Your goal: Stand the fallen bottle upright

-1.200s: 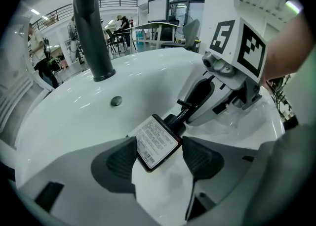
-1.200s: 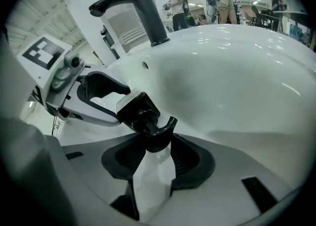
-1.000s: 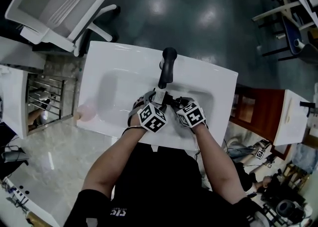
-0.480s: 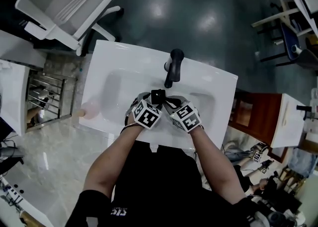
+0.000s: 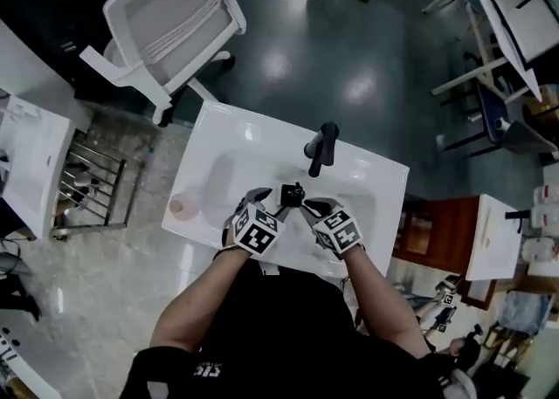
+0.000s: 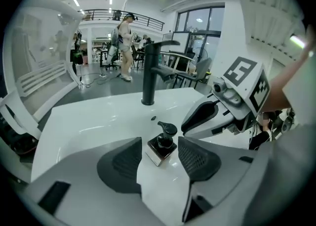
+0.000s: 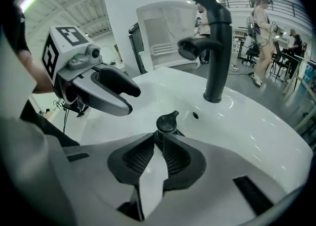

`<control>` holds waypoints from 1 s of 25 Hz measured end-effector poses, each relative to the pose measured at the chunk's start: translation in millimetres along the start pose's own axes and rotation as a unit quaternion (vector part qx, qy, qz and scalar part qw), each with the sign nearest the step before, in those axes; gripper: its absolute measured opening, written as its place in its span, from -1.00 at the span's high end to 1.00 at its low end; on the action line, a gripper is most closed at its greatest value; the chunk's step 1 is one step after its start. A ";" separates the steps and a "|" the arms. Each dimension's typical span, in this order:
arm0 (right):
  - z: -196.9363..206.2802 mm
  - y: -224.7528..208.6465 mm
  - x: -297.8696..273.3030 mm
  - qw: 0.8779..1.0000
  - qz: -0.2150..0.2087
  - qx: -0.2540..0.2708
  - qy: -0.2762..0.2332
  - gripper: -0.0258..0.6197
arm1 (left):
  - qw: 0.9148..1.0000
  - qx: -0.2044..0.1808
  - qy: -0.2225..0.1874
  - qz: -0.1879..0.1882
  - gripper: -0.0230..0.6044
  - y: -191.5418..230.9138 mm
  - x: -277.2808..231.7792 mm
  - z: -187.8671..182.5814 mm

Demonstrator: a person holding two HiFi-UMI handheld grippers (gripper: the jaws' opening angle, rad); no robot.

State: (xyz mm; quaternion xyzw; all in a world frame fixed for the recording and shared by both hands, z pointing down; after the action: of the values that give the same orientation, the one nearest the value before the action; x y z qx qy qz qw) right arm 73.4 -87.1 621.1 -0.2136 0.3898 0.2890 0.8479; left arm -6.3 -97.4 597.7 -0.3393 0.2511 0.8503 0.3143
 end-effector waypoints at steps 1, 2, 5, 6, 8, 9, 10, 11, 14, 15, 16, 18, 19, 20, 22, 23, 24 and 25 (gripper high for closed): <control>-0.5 3.3 10.5 1.000 0.006 -0.007 -0.007 0.71 | 1.000 -0.003 -0.009 0.001 0.18 -1.6 10.5 -2.6; -1.9 6.6 20.9 1.000 0.013 -0.013 -0.013 0.71 | 1.000 -0.008 -0.018 0.003 0.21 -2.7 20.5 -4.9; -9.3 15.7 47.8 0.998 0.039 -0.031 -0.034 0.73 | 0.999 -0.009 -0.045 0.016 0.30 -1.7 47.9 -9.1; -13.0 17.3 55.5 0.997 0.049 -0.038 -0.045 0.74 | 0.998 -0.002 -0.056 0.024 0.33 -0.4 56.0 -11.1; -20.6 18.5 70.6 0.994 0.067 -0.058 -0.068 0.76 | 0.996 0.010 -0.078 0.037 0.39 2.3 71.3 -16.8; -23.6 18.6 77.1 0.992 0.076 -0.068 -0.080 0.77 | 0.996 0.010 -0.084 0.040 0.41 3.4 78.1 -19.1; -25.5 19.1 82.1 0.990 0.083 -0.077 -0.089 0.78 | 0.995 0.007 -0.087 0.042 0.43 4.5 83.4 -20.5; -26.3 20.6 85.5 0.988 0.089 -0.082 -0.093 0.79 | 0.995 0.002 -0.088 0.042 0.45 5.9 87.1 -21.1; -26.5 29.6 88.8 0.988 0.095 -0.079 -0.087 0.78 | 0.995 -0.003 -0.095 0.040 0.49 12.6 93.7 -22.8; -27.2 33.0 89.7 0.989 0.094 -0.078 -0.085 0.78 | 0.994 -0.004 -0.098 0.038 0.51 15.1 94.8 -24.2; -28.4 35.7 90.6 0.989 0.094 -0.077 -0.083 0.78 | 0.994 -0.005 -0.102 0.037 0.53 17.2 94.6 -25.8; -30.9 39.0 92.6 0.989 0.092 -0.077 -0.083 0.78 | 0.993 -0.017 -0.107 0.039 0.53 17.5 88.3 -27.4; -31.1 39.6 94.4 0.989 0.091 -0.077 -0.082 0.78 | 0.993 -0.029 -0.107 0.044 0.53 14.5 81.3 -26.2; -30.5 39.2 97.1 0.989 0.092 -0.077 -0.082 0.78 | 0.992 -0.045 -0.105 0.051 0.52 9.3 71.8 -23.9; -28.6 35.5 104.8 0.989 0.095 -0.076 -0.082 0.77 | 0.991 -0.079 -0.090 0.064 0.32 -3.0 48.6 -18.2; -27.2 33.0 109.3 0.989 0.098 -0.077 -0.083 0.77 | 0.990 -0.092 -0.079 0.069 0.23 -7.9 36.0 -15.4; -25.0 30.0 114.2 0.988 0.102 -0.079 -0.084 0.77 | 0.990 -0.097 -0.068 0.071 0.14 -11.4 23.2 -12.8; -21.4 26.6 119.7 0.987 0.106 -0.083 -0.084 0.78 | 0.991 -0.097 -0.058 0.073 0.07 -13.6 10.2 -10.6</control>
State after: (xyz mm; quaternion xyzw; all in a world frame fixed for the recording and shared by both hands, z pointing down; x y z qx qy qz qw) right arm 107.8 -41.3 510.6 -0.2152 0.3123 0.4255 0.8217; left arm 1.9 -91.3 580.4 -0.2992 0.1729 0.9094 0.2312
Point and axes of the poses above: the fingertips, and each gripper's own axes: x backward along the fingers, y to its left, z out of its underside, the point moved 2 cm from there along x, backward along the fingers, and after that the axes turned 4 degrees about x, right-handed, at the moved point
